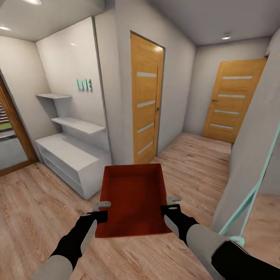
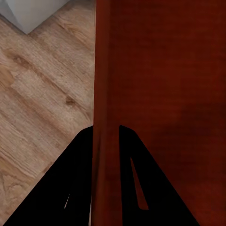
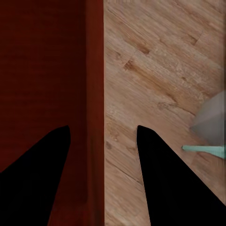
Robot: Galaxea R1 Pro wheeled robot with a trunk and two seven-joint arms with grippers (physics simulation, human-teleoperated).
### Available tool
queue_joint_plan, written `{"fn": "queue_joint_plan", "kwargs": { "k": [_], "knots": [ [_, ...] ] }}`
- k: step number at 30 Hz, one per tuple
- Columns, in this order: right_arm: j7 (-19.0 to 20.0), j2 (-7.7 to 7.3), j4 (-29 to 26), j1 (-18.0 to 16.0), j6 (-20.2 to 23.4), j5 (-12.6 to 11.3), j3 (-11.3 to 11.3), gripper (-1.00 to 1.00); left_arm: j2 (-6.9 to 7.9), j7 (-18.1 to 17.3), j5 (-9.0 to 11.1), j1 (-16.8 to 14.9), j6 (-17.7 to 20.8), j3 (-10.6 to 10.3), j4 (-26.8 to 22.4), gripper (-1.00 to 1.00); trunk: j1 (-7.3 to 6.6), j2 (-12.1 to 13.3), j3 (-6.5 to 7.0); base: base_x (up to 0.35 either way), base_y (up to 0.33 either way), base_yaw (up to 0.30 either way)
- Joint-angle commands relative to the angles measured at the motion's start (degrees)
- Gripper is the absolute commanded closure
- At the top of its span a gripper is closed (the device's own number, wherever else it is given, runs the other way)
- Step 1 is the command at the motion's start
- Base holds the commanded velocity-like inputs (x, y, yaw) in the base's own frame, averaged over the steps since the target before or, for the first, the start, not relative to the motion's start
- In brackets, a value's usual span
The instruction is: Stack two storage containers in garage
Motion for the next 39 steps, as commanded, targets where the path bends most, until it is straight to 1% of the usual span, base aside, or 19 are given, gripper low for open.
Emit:
{"fn": "queue_joint_plan", "kwargs": {
  "k": [1, 19, 37, 39],
  "knots": [
    [0.7, -0.04, 0.0, 0.0, 0.3, -2.3, 1.7, 1.0, 0.28, 0.9, -2.0, -0.1, -0.9, 0.0, -0.2, 1.0, 0.07, -0.1, -0.14, 0.322, 0.0, -0.094],
    [0.7, -0.04, 0.0, 0.0, 0.2, -2.3, 1.7, 1.0, 0.23, 0.9, -2.0, -0.1, -0.9, 0.0, -0.2, 1.0, 0.07, -0.1, -0.14, 0.322, 0.0, -0.015],
    [0.7, -0.04, 0.0, 0.0, 0.2, -2.3, 1.7, 1.0, 0.24, 0.9, -2.0, -0.1, -0.9, 0.0, -0.2, 1.0, 0.07, -0.1, -0.14, 0.322, 0.0, -0.23],
    [0.7, -0.04, 0.0, 0.0, 0.3, -2.3, 1.7, 1.0, 0.22, 0.9, -2.0, -0.1, -0.9, 0.0, -0.2, 1.0, 0.07, -0.1, -0.14, 0.322, 0.0, -0.064]
  ]
}}
